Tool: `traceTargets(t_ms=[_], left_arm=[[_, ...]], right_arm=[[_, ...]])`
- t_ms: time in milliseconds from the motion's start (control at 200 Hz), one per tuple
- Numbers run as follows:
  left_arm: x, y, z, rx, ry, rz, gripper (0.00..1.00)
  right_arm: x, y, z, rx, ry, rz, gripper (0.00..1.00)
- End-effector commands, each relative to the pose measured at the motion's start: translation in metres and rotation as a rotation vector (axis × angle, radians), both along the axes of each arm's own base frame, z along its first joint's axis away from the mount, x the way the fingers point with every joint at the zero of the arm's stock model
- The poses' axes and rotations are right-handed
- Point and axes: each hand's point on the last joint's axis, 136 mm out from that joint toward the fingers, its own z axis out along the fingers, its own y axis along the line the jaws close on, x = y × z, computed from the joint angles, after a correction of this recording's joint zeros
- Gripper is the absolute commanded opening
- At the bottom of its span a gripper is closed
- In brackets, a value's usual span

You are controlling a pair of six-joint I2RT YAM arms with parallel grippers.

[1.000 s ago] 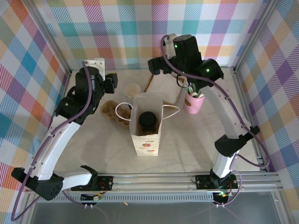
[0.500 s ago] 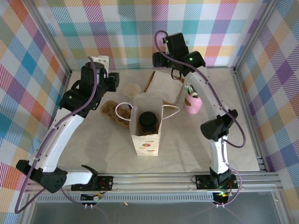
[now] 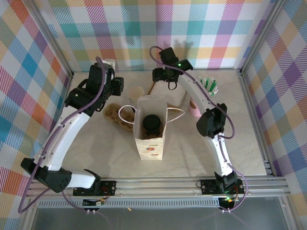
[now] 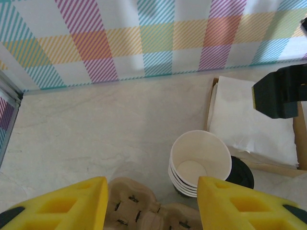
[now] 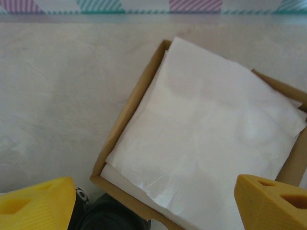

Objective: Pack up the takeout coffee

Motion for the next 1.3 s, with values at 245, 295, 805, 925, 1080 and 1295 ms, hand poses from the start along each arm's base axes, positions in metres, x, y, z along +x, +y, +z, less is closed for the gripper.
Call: traceTargets(t_ms=[245, 295, 805, 925, 1080, 1295], left_arm=[[0.000, 0.001, -0.001, -0.037, 0.040, 0.022, 0.52], [0.000, 0.002, -0.003, -0.037, 0.048, 0.026, 0.52], [-0.008, 0.003, -0.010, -0.042, 0.077, 0.020, 0.52], [-0.012, 0.004, -0.010, -0.046, 0.073, 0.020, 0.52], [-0.014, 0.005, -0.010, -0.044, 0.069, 0.020, 0.52], [-0.015, 0.004, -0.009, -0.046, 0.063, 0.005, 0.52]], right_arm=[[0.019, -0.013, -0.075, -0.011, 0.104, -0.127, 0.86], [0.022, -0.012, -0.085, -0.013, 0.109, -0.131, 0.86], [0.040, -0.018, -0.143, -0.100, 0.123, -0.177, 0.76], [0.039, -0.016, -0.141, -0.093, 0.125, -0.170, 0.60], [0.040, -0.012, -0.129, -0.062, 0.111, -0.160, 0.45], [0.041, -0.012, -0.097, -0.038, 0.063, -0.158, 0.30]])
